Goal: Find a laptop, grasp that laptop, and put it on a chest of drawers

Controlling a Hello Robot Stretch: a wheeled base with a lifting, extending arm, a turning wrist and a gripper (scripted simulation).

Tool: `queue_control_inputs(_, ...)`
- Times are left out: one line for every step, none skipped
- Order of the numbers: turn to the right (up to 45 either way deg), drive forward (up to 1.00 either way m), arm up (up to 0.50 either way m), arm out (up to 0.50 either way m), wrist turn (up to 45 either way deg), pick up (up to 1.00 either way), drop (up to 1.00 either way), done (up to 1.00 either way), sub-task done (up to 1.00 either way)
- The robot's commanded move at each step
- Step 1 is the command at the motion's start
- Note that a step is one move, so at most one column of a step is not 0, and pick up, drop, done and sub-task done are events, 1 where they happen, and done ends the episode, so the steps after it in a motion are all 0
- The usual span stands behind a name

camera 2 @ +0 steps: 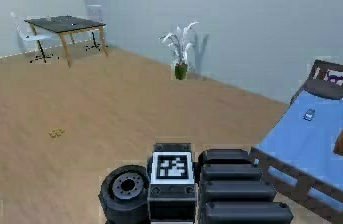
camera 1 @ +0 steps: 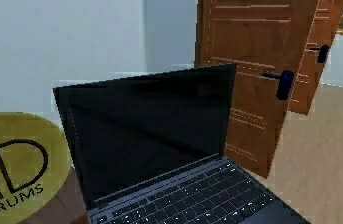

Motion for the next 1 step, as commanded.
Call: queue_control_inputs(45.0,0.00,0.00,0.00,0.0,0.00,0.00,0.00,0.00)
